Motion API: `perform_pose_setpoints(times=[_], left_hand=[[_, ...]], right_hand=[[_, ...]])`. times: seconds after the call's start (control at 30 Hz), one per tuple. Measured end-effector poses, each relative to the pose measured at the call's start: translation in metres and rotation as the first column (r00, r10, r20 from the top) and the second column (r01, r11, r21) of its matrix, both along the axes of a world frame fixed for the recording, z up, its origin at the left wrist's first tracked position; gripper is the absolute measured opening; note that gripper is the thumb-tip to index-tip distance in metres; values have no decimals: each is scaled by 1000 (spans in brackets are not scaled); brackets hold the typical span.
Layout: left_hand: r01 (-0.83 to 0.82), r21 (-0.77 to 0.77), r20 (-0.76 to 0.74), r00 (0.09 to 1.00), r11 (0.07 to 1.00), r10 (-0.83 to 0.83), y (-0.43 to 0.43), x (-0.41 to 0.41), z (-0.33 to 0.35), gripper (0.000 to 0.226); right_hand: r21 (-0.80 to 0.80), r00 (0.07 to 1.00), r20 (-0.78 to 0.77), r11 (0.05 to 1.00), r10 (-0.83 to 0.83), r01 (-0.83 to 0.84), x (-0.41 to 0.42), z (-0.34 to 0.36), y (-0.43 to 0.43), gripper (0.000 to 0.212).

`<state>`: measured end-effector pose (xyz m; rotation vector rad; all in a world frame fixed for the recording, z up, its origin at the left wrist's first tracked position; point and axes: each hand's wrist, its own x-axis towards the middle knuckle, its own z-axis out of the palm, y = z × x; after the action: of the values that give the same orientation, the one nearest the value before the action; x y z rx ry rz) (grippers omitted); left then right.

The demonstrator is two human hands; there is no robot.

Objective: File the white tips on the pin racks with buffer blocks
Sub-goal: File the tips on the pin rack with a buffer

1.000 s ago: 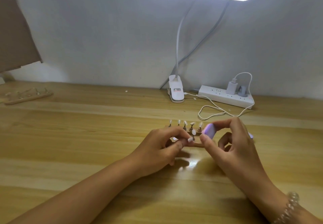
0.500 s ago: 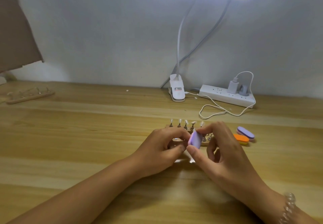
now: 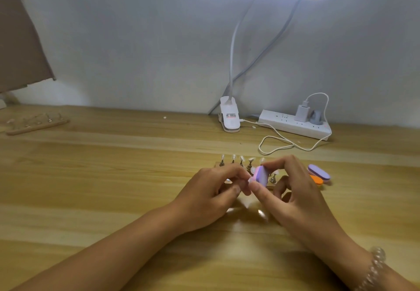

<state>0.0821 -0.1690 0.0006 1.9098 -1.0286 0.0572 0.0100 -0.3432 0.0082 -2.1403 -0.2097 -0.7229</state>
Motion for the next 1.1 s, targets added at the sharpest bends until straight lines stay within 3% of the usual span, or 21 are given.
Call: perform_pose_setpoints(times=[0.17,0.3,0.47,0.6,0.77,0.9,0.97,1.1], left_hand=[[-15,24,1,1000,1000,15,1,1,-1,17],[-25,22,3,1000,999,25,0,1,-1,16],[-32,36,7,999,999,32,1,2,2,15],[-36,50,53,998,998,34,0,1,2,12],[-37,43,77,996,998,34,1,0,4,14],[-46,46,84,996,998,42,1,1,3,15],[-39,47,84,996,998,35,1,1,3,18],[-38,34,74,997,999,36,1,1,2,14]], right_hand=[[-171,997,52,984,65,-55,-4,-3,7,37],[-38,999,31,999,9,-7,0,0,2,36],[-156,994,35,983,107,-100,-3,-2,7,36],[-21,1000,-4,1000,23,-23,2,1,-1,32],[-191,994,44,977,103,-93,-4,-3,8,37],[-25,1000,18,999,24,-23,1,1,0,30],[-88,999,44,996,1,3,1,0,1,30],[-225,992,55,969,113,-98,-2,-4,8,39]])
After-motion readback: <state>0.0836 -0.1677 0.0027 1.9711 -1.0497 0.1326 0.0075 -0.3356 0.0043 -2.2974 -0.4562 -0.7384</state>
